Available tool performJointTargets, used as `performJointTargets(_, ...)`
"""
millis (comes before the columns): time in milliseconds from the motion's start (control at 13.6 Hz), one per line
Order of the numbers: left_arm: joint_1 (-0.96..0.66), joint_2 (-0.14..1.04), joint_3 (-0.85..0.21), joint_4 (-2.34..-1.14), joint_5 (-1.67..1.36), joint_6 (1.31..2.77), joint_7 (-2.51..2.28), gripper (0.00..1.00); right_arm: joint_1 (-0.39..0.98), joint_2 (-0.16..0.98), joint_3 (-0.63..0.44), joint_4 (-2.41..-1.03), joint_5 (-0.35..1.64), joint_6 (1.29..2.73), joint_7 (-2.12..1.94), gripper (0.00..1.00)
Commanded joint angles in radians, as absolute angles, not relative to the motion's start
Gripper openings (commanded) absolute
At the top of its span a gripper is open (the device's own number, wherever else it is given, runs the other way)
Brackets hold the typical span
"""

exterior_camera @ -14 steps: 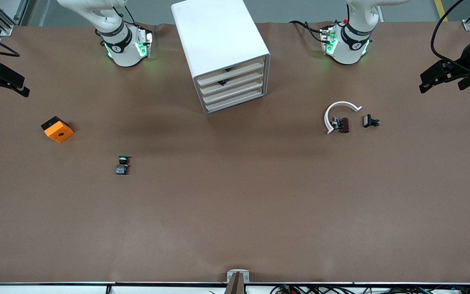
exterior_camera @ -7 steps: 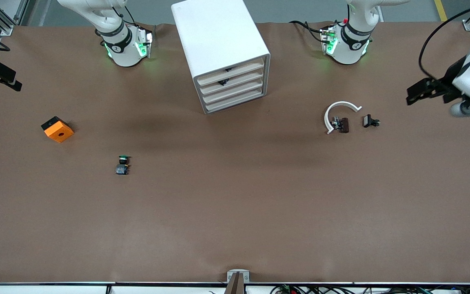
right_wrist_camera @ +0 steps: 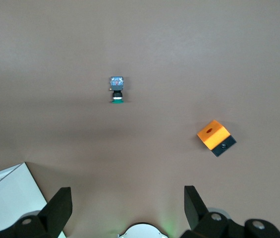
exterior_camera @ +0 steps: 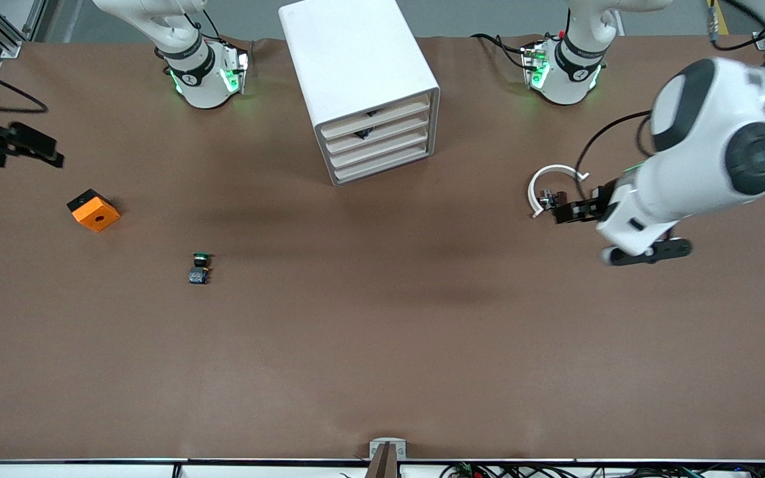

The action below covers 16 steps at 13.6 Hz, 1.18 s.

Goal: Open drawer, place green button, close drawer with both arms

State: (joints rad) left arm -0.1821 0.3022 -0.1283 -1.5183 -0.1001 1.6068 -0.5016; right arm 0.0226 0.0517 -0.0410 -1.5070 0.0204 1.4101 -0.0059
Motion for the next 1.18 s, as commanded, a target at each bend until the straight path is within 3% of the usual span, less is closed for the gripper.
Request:
performJointTargets(0, -0.241, 0.395, -0.124, -1.473, -0.152, 1.653, -0.708, 1.0, 0.081, 0.048, -0.04, -1.607, 0.014, 1.518, 0.088, 1.0)
performJointTargets(516, -0.406, 0.572, -0.124, -1.466, -0.318, 1.934, -1.239, 1.0, 0.121, 0.034, -0.038, -1.926, 0.046, 1.879, 0.25, 1.0)
performJointTargets(811, -0.437, 0.603, -0.124, -1.477, -0.408, 1.93, -1.585, 1.0, 0.167, 0.061, -0.038, -2.12, 0.044, 2.19, 0.296, 1.0)
performJointTargets(1106, -0.446, 0.641, -0.129, -1.477, -0.46, 1.864, -1.658, 1.0, 0.178, 0.231, -0.04, -2.143, 0.032, 2.412, 0.296, 1.0)
